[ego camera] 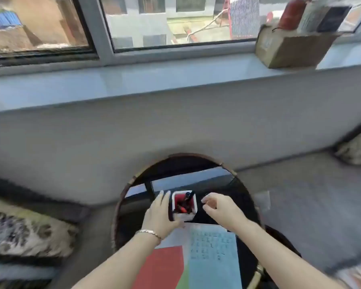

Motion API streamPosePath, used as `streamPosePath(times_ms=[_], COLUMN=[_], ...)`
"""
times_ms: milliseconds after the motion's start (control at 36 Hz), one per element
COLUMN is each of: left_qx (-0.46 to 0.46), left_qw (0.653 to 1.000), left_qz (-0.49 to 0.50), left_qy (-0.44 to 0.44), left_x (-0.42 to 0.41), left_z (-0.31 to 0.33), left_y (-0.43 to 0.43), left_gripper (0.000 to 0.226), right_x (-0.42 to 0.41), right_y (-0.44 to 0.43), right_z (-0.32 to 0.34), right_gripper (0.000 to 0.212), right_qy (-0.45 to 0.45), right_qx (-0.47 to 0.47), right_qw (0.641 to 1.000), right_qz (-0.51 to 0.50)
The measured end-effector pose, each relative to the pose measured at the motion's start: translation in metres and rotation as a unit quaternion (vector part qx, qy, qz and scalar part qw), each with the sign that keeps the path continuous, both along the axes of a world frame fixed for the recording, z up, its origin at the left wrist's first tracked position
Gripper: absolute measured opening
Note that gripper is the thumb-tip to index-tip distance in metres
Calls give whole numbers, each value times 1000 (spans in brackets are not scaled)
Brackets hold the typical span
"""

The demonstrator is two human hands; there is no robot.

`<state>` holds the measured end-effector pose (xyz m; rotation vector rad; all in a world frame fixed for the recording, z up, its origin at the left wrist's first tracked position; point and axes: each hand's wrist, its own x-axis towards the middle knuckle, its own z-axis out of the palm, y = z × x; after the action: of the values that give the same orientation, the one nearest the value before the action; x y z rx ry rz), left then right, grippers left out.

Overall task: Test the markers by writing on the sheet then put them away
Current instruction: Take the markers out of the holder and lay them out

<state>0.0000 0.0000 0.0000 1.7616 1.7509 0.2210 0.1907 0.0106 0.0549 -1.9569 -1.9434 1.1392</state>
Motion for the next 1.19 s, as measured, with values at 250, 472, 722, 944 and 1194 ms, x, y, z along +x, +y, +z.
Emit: streamPosePath(times_ms=[250, 472, 722, 944, 1194], left_qx=[79, 129, 168, 368, 309], left_qw=[994, 981, 973, 919, 917], left_qz=[-59, -48, -45, -67, -120], left_qy=[-40, -140, -148, -129, -221], left_x=[5, 3, 5, 21, 50], left_z=[-78, -116, -120, -87, -82], left_y=[26, 34, 31, -24, -97], left_gripper=[115, 98, 99, 87, 11], right_x=[-3, 7, 11, 14, 4], right_y=[13, 28, 11, -50, -121], right_z=[-112, -149, -130, -116, -111], right_gripper=[46, 17, 10, 8, 17], right_qy=[-62, 3, 126, 283, 505], right_qx=[148, 307, 423, 474, 281], right_qw=[978, 940, 892, 833, 790], right_qz=[132, 152, 92, -38, -205])
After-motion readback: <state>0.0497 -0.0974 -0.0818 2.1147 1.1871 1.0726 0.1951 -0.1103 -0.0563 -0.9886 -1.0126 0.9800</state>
